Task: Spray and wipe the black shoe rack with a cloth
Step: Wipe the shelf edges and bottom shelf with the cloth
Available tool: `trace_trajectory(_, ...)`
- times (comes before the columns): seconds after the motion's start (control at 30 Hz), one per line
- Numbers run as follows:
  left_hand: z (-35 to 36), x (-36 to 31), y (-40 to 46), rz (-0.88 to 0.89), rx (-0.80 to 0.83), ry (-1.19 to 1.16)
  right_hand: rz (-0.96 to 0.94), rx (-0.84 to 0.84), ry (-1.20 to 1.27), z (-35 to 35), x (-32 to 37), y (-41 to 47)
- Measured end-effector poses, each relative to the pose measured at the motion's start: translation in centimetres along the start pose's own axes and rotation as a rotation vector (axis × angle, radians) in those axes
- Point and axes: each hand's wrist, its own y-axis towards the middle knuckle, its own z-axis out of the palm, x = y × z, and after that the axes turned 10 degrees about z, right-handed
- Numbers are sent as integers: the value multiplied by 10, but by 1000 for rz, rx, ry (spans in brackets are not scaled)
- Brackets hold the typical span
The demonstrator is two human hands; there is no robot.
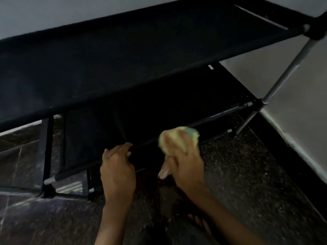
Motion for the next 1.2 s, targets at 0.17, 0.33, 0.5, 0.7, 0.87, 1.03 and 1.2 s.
trace_trajectory(0.17,2,0,0,17,-12,-9,256,-160,394,-9,-13,18)
trace_trajectory(0.33,1,-3,0,37,-45,-12,210,128,348,8,39,-15)
trace_trajectory(0.5,2,0,-1,64,-46,-8,75,188,-42,-16,45,-5)
trace_trajectory(0.7,4,3,-1,64,-56,-34,324,88,-460,-75,13,51)
trace_trajectory(0.87,4,-1,-1,47,-56,-28,462,167,-639,-97,15,94)
trace_trajectory(1.03,-1,-6,0,32,-61,-38,120,514,-686,-57,80,76)
trace_trajectory(1.2,-6,-5,1,19,-80,-93,232,697,-725,-73,60,110)
